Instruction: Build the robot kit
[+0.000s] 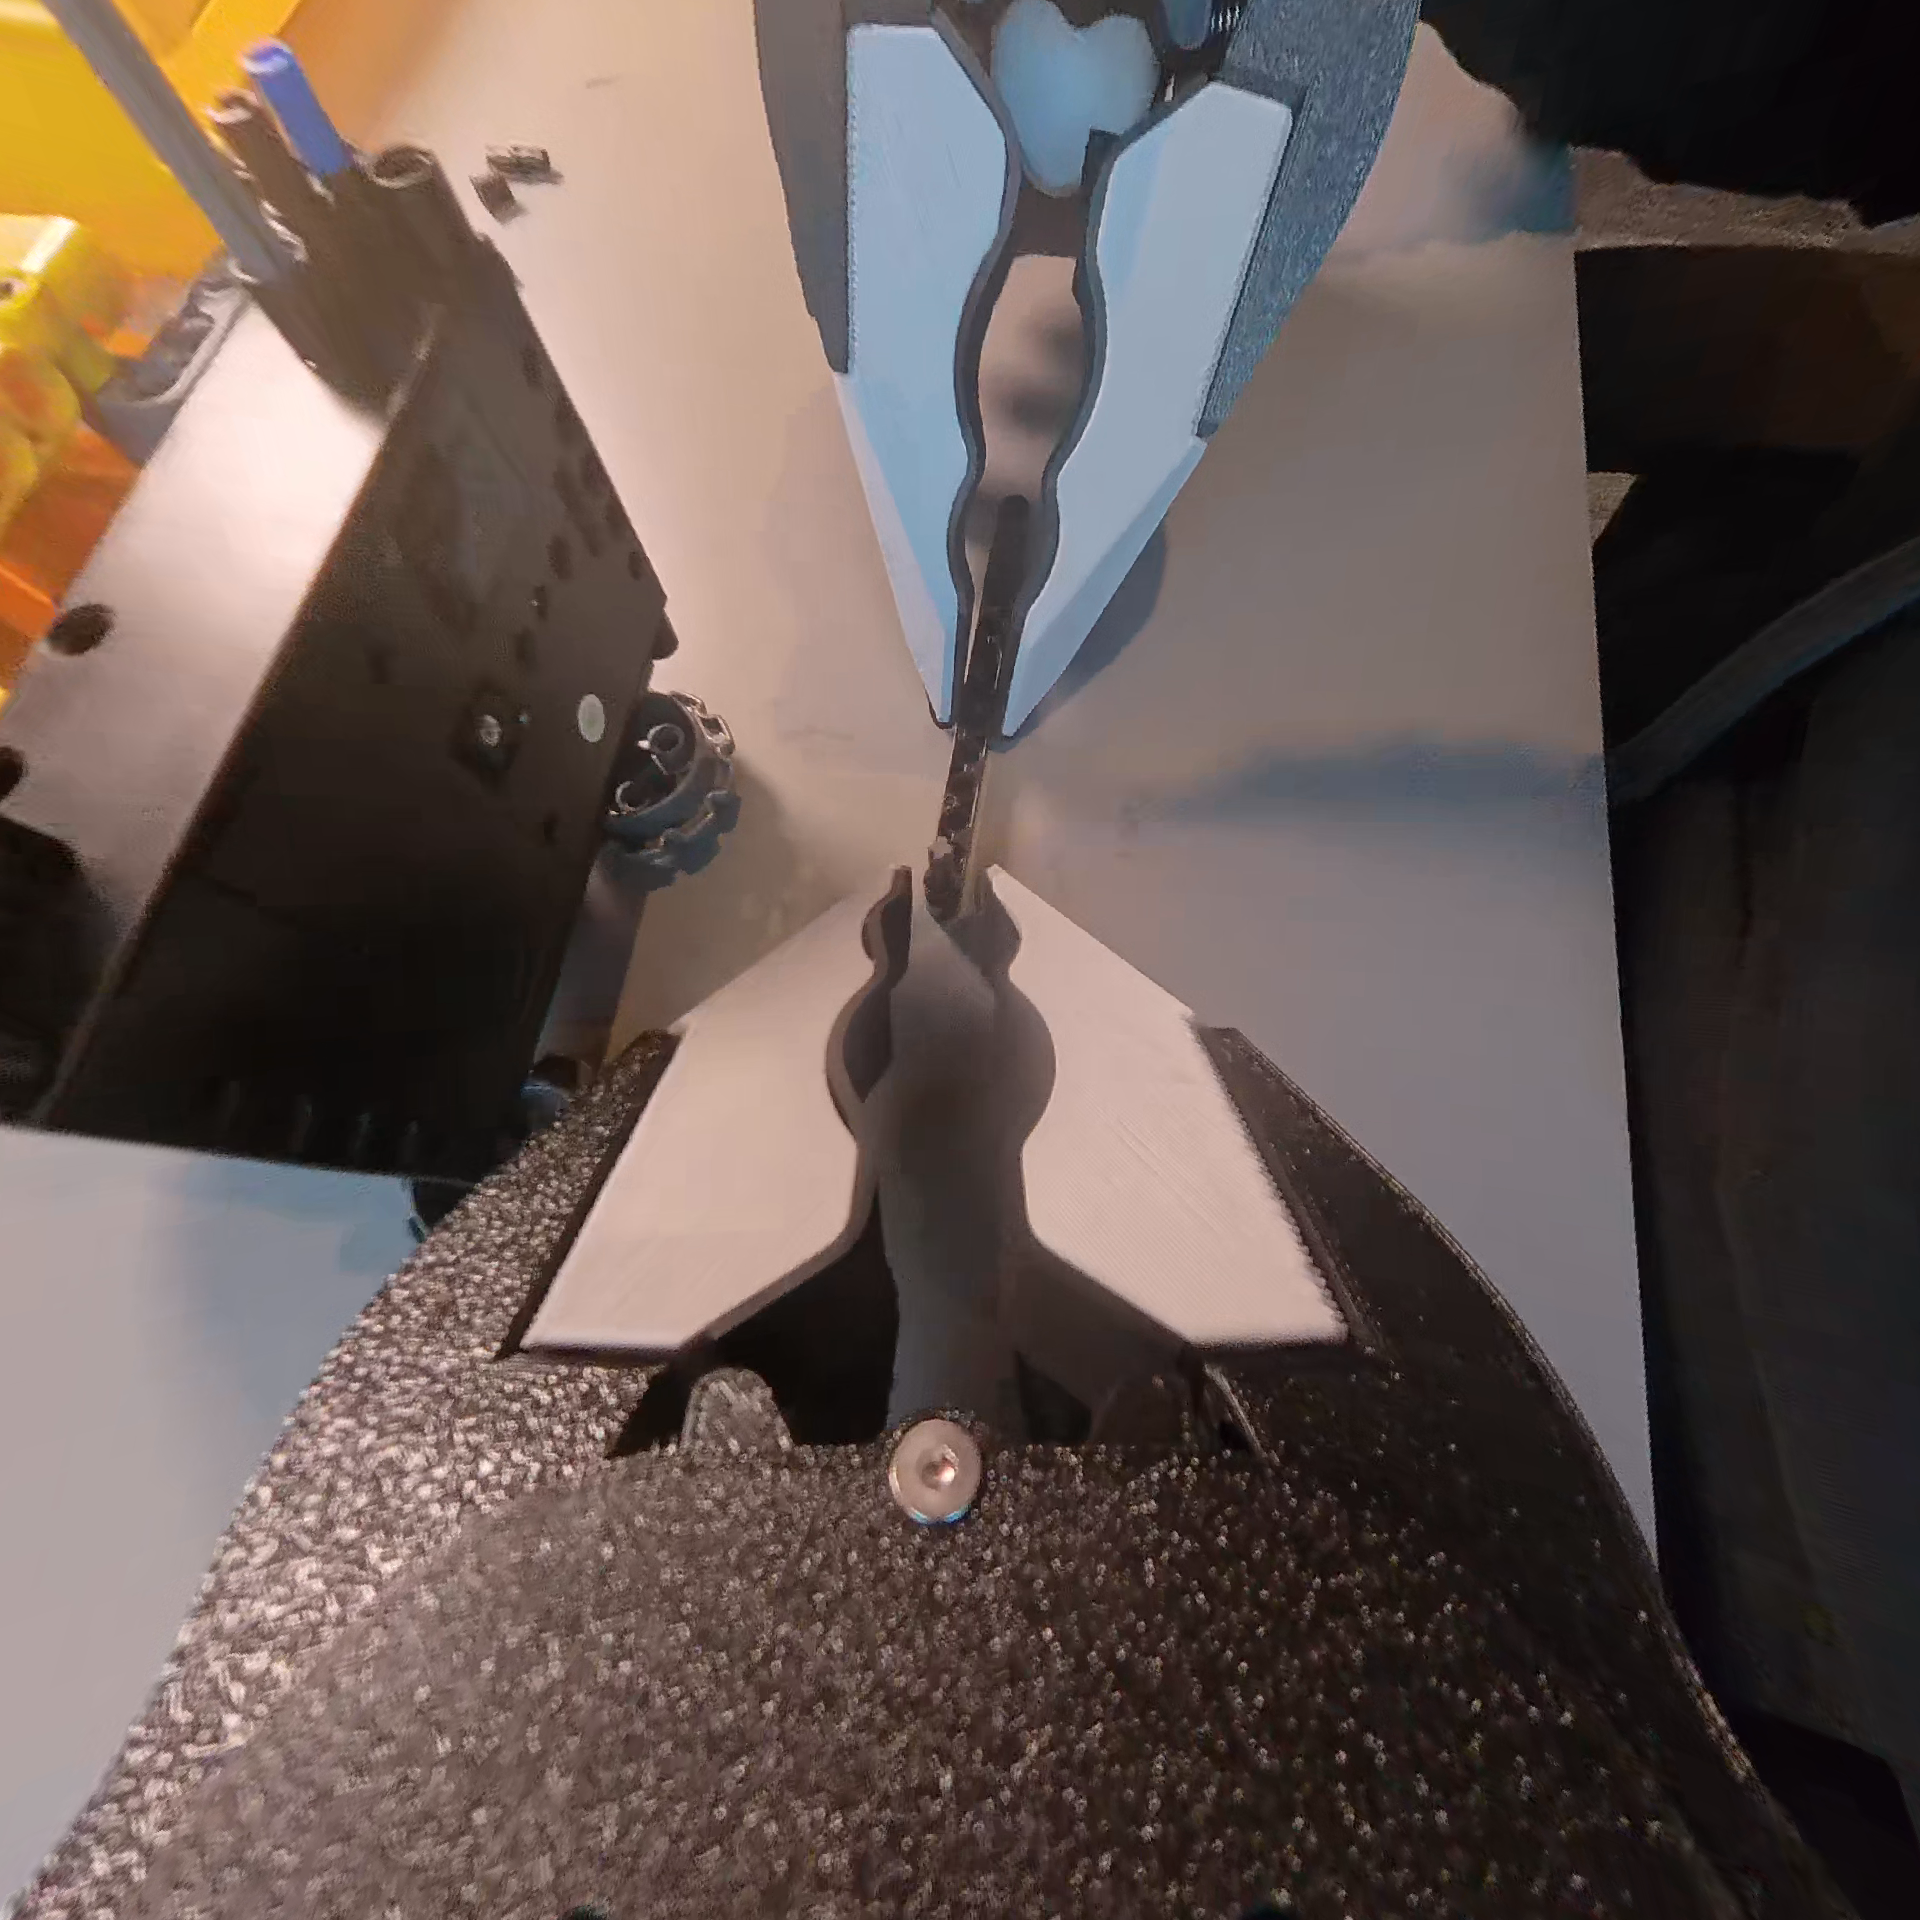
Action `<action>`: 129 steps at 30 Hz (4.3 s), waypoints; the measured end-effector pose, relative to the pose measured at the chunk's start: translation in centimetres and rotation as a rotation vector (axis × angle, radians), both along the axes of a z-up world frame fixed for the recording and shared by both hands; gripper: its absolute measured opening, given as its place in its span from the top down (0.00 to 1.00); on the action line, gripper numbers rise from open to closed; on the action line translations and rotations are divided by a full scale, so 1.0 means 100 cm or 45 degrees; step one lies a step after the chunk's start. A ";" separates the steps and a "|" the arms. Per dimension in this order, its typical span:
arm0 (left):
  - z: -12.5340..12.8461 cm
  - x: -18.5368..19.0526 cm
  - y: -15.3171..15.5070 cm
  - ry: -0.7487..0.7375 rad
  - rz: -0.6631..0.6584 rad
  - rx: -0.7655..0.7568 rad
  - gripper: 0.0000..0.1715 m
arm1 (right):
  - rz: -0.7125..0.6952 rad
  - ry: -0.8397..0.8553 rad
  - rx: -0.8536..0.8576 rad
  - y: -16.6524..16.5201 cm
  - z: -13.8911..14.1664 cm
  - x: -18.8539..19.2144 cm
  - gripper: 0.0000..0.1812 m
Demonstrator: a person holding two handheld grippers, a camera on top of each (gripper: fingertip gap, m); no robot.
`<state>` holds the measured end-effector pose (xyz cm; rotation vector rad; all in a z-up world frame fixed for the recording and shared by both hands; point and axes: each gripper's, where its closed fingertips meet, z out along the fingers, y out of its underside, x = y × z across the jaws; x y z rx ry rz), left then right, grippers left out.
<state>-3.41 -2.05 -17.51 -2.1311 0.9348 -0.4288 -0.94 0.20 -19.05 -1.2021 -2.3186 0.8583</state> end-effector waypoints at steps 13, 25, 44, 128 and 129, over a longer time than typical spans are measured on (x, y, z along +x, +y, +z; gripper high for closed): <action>-0.002 0.003 0.001 0.100 -0.050 0.042 0.99 | 0.011 0.011 0.012 0.000 0.000 0.000 0.96; -0.004 0.002 0.001 0.080 -0.073 0.030 0.99 | 0.012 0.005 0.002 0.000 0.000 0.000 0.96; -0.012 -0.004 -0.003 0.046 0.017 0.035 0.83 | 0.002 0.023 0.043 0.008 0.001 0.014 0.91; 0.039 -0.139 -0.119 0.150 0.352 0.254 0.97 | -0.356 0.095 -0.024 -0.035 0.008 -0.106 0.89; 0.038 -0.142 -0.121 0.149 0.366 0.260 0.97 | -0.397 0.112 -0.003 -0.034 0.007 -0.109 0.88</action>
